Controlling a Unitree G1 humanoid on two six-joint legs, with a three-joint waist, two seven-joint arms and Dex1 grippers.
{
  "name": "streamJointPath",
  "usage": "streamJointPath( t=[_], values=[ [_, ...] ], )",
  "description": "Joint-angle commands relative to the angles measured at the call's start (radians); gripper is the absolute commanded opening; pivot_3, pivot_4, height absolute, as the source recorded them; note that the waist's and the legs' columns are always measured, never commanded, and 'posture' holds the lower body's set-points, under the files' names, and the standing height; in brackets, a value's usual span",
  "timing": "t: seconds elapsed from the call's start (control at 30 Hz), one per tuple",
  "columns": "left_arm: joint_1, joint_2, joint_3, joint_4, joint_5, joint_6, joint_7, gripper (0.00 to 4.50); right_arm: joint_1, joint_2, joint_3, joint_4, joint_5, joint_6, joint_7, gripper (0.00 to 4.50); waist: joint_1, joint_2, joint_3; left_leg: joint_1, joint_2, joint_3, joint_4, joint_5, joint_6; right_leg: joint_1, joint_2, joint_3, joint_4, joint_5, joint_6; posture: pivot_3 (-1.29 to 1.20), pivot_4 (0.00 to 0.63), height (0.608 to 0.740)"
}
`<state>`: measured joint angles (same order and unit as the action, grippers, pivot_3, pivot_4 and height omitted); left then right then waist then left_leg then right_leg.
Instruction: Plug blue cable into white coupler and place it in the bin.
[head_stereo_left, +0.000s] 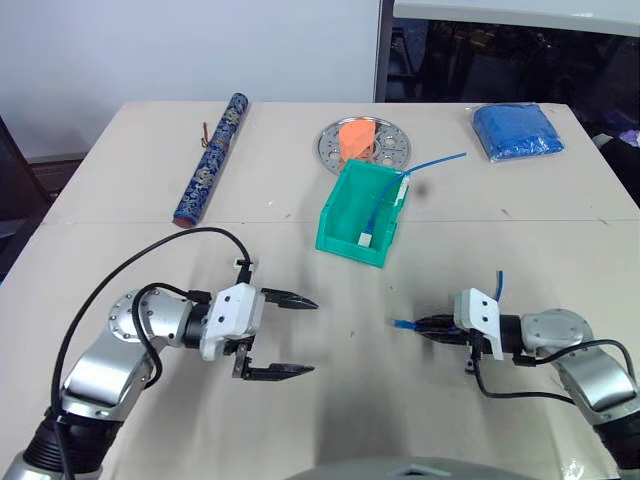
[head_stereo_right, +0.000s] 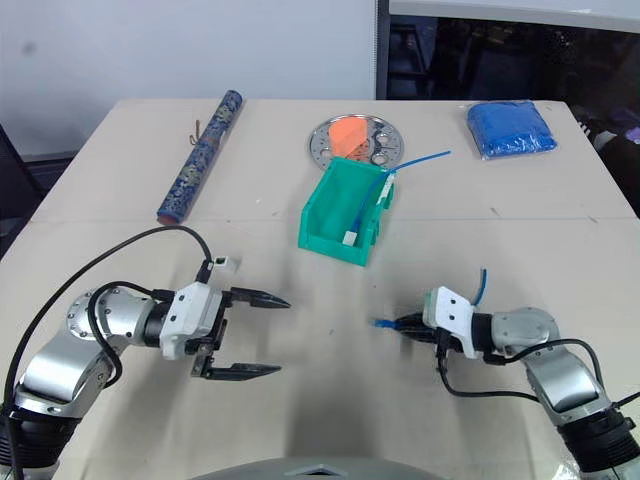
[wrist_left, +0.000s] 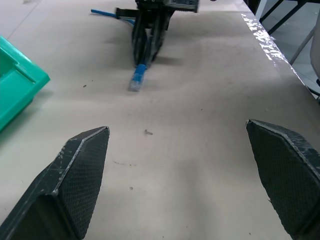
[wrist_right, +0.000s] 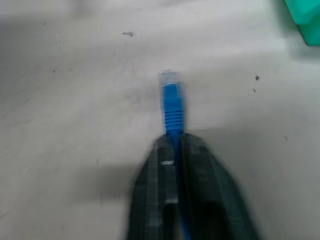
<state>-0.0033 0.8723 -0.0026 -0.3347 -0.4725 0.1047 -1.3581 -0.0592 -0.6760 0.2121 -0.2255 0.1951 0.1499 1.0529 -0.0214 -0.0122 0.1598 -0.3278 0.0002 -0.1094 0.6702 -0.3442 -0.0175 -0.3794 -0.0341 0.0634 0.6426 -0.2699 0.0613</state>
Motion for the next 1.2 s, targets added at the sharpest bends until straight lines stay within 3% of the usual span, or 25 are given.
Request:
streamJointPath(
  t=[0.03, 0.3, 0.43, 0.67, 0.93, 1.2],
  values=[
    [0.003, 0.016, 0.04, -0.025, -0.022, 0.009, 0.007, 4.5, -0.056, 0.039, 0.027, 0.011, -0.009, 0.034, -0.021, 0.03, -0.001, 0.0, 0.0, 0.0, 0.0, 0.0, 0.0, 0.0, 0.0, 0.0, 0.0, 0.0, 0.0, 0.0, 0.0, 0.0, 0.15, 0.74],
    [0.005, 0.05, 0.089, 0.038, -0.013, -0.009, -0.02, 4.5, -0.206, 0.148, 0.112, 0.091, -0.062, 0.102, -0.053, 0.03, 0.001, 0.001, 0.001, 0.0, 0.0, -0.001, 0.0, 0.0, -0.001, -0.001, 0.0, 0.0, 0.0, 0.0, 0.0, 0.0, 0.15, 0.74],
    [-0.013, 0.046, 0.079, 0.081, 0.006, -0.026, -0.03, 4.5, -0.214, 0.156, 0.11, 0.085, -0.058, 0.113, -0.056, 1.26, 0.004, 0.001, 0.001, -0.002, 0.0, -0.001, -0.001, 0.002, -0.003, -0.001, 0.0, -0.001, -0.001, 0.0, 0.0, 0.0, 0.15, 0.74],
    [-0.175, -0.045, -0.088, 0.156, 0.111, 0.025, 0.028, 4.5, -0.021, 0.07, -0.093, -0.069, 0.119, 0.099, -0.022, 4.44, 0.011, 0.002, 0.002, -0.003, -0.004, -0.004, -0.001, 0.0, -0.001, -0.001, -0.003, -0.002, -0.001, 0.0, 0.0, 0.0, 0.15, 0.74],
    [-0.377, -0.229, -0.26, 0.438, 0.349, -0.101, 0.156, 4.5, 0.251, 0.034, -0.293, -0.18, 0.272, 0.063, -0.015, 4.44, 0.001, 0.001, 0.001, -0.003, -0.005, -0.005, 0.0, 0.0, 0.0, 0.0, -0.003, -0.003, 0.0, 0.0, 0.0, 0.0, 0.15, 0.74],
    [-0.552, -0.371, -0.344, 0.752, 0.419, -0.303, 0.111, 4.5, 0.351, 0.066, -0.352, -0.221, 0.295, -0.021, -0.041, 4.44, 0.015, -0.001, 0.0, -0.001, -0.005, -0.006, 0.004, 0.0, 0.0, 0.003, -0.003, -0.004, 0.001, 0.001, 0.002, 0.0, 0.15, 0.74]
  ],
)
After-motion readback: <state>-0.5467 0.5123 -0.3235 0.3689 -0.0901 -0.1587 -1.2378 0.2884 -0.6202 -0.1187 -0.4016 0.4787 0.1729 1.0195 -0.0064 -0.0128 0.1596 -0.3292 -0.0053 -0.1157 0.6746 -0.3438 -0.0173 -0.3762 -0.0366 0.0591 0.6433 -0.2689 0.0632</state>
